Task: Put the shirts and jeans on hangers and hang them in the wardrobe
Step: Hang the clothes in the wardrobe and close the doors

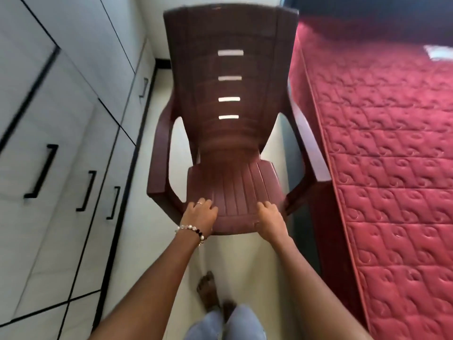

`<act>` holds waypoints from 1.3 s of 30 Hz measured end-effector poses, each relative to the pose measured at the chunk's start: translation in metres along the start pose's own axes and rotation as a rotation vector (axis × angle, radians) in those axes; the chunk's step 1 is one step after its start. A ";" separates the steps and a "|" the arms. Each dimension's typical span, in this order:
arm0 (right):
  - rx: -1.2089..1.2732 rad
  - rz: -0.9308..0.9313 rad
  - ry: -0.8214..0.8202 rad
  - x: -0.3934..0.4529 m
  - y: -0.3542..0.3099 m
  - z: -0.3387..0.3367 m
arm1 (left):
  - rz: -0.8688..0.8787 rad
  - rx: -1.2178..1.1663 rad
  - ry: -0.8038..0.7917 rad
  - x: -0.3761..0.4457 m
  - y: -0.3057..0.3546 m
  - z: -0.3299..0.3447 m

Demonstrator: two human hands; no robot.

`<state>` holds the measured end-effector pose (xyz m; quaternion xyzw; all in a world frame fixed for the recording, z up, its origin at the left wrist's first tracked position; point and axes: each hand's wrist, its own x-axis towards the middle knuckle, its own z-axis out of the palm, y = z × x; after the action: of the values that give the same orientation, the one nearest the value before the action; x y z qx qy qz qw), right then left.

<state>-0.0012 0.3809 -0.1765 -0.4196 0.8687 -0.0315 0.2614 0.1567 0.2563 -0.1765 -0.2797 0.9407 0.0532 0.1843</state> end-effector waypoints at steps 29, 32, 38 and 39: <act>-0.375 -0.258 -0.138 0.266 0.055 0.112 | -0.030 0.012 -0.253 0.255 -0.019 0.123; -0.372 -0.274 -0.144 0.316 0.049 0.089 | -0.068 0.003 -0.249 0.301 -0.038 0.104; -0.337 -0.297 -0.130 0.435 0.030 0.035 | -0.134 -0.061 -0.211 0.409 -0.086 0.063; -0.336 -0.294 -0.126 0.453 0.027 0.027 | -0.139 -0.069 -0.205 0.426 -0.094 0.056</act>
<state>-0.2390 0.0653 -0.4013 -0.5804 0.7732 0.1021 0.2341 -0.1048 -0.0268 -0.3880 -0.3436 0.8929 0.1006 0.2731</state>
